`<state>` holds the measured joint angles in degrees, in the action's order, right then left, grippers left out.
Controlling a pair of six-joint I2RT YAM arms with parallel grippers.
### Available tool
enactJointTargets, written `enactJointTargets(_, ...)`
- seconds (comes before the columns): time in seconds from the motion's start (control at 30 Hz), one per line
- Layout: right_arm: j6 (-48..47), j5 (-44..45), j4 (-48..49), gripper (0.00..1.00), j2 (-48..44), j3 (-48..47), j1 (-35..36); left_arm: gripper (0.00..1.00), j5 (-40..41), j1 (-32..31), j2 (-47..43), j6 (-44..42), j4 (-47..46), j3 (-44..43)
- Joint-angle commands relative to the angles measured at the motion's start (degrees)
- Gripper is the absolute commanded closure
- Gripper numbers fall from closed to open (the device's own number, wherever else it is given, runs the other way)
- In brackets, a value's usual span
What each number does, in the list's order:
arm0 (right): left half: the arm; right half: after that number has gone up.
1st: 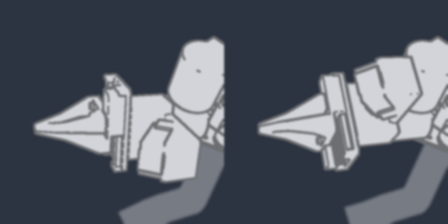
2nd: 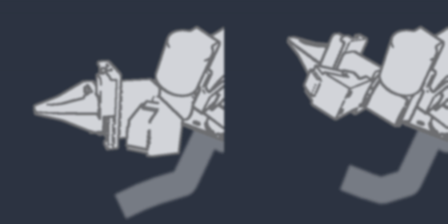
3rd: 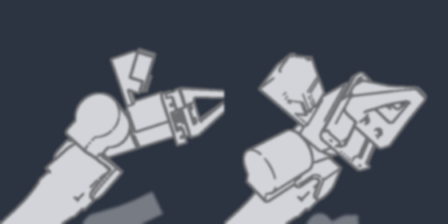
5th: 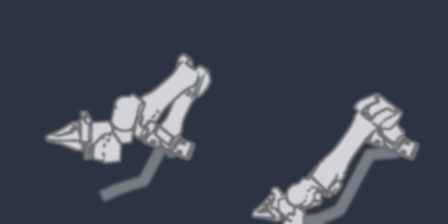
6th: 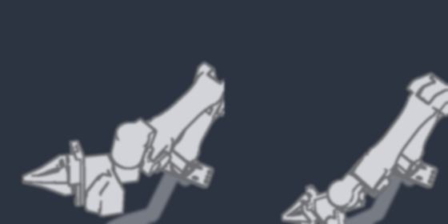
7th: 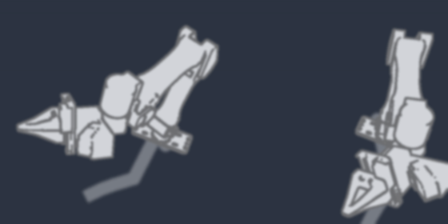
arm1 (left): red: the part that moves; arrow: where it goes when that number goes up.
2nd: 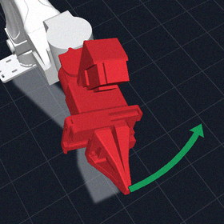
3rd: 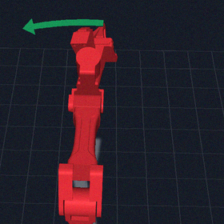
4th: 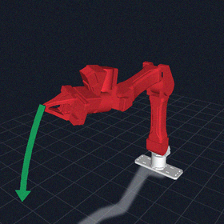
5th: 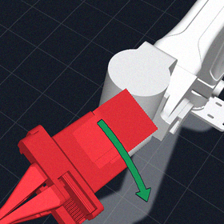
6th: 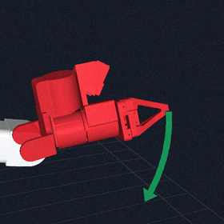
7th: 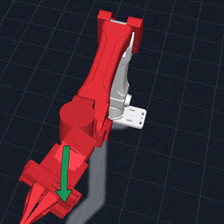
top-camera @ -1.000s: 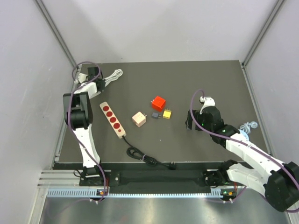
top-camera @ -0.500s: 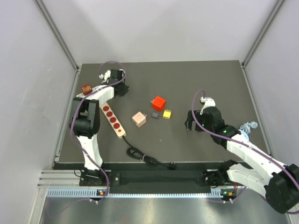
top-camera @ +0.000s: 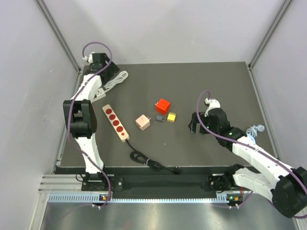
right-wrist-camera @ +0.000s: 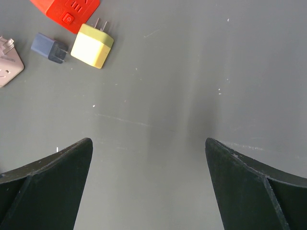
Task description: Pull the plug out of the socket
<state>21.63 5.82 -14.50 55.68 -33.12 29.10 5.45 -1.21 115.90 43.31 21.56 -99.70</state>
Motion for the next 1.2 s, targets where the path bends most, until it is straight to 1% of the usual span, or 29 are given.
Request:
enactJointTargets(0.0, -0.62, -0.29, 1.41, 0.0, 0.13, -2.12, 0.78, 0.16, -6.75, 4.46, 6.87, -0.42, 5.14, -10.21)
enactJointTargets(0.1, -0.71, -0.11, 1.93, 0.0, 0.57, -1.59, 0.78, 0.25, -9.93, 5.52, 12.59, -2.16, 6.04, -16.3)
enactJointTargets(0.13, -0.97, -0.11, 1.93, 0.0, 0.74, -1.59, 0.78, 0.25, -10.81, 5.52, 13.99, -2.96, 6.47, -20.06)
enactJointTargets(0.23, -1.15, -0.2, 2.11, 0.0, 1.27, -1.59, 0.78, 0.25, -10.46, 5.52, 19.09, -6.21, 5.95, -24.65)
enactJointTargets(0.33, -1.5, -0.2, 2.37, 0.0, 1.45, -1.33, 0.78, 0.23, -8.8, 5.34, 20.86, -10.78, 4.99, -25.89)
enactJointTargets(0.37, -1.59, -0.2, 2.46, 0.0, 1.62, -1.24, 0.78, 0.23, -7.23, 4.82, 21.04, -14.01, 4.37, -25.46)
enactJointTargets(0.47, -2.11, -0.11, 2.64, 0.0, 2.06, -0.98, 0.78, 0.23, -7.03, 3.68, 22.0, -19.3, 2.88, -24.75)
enactJointTargets(0.5, -2.29, -0.11, 2.72, 0.0, 2.06, -0.98, 0.78, 0.23, -7.21, 3.41, 22.26, -22.45, 2.78, -24.58)
enactJointTargets(0.57, -2.38, -0.11, 3.16, 0.0, 2.59, -0.98, 0.87, 0.23, -6.95, 2.8, 23.32, -25.45, 3.39, -24.75)
enactJointTargets(0.67, -2.12, -0.55, 3.6, 0.0, 3.29, -1.06, 0.78, 0.23, -7.3, 2.71, 24.29, -26.34, 3.84, -24.58)
enactJointTargets(0.8, -1.85, -1.08, 4.04, 0.0, 3.56, -1.07, 0.78, 0.25, -8.26, 2.27, 26.04, -26.0, 7.34, -25.45)
enactJointTargets(0.87, -1.85, -1.08, 3.87, 0.0, 3.47, -1.15, 0.78, 0.26, -10.28, 1.83, 26.84, -25.73, 8.23, -25.19)
enactJointTargets(0.93, -1.76, -1.08, 3.52, 0.0, 3.38, -1.15, 0.78, 0.29, -12.65, 1.57, 27.45, -24.51, 9.8, -24.84)
enactJointTargets(0.97, -1.85, -1.08, 3.34, 0.0, 3.21, -1.15, 0.78, 0.31, -15.71, 1.48, 27.8, -23.72, 10.16, -24.49)
enactJointTargets(1.03, -1.77, -0.9, 3.17, 0.0, 2.86, -1.07, 0.78, 0.38, -18.18, 1.48, 27.46, -21.78, 10.08, -23.35)
enactJointTargets(1.07, -1.85, -0.9, 3.08, 0.0, 2.59, -0.98, 0.78, 0.39, -19.59, -0.52, 27.28, -21.08, 9.9, -21.78)
enactJointTargets(1.17, -1.5, -0.82, 2.81, 0.0, 2.07, -0.98, 0.78, 0.41, -21.53, -2.73, 25.88, -20.2, 9.47, -19.05)
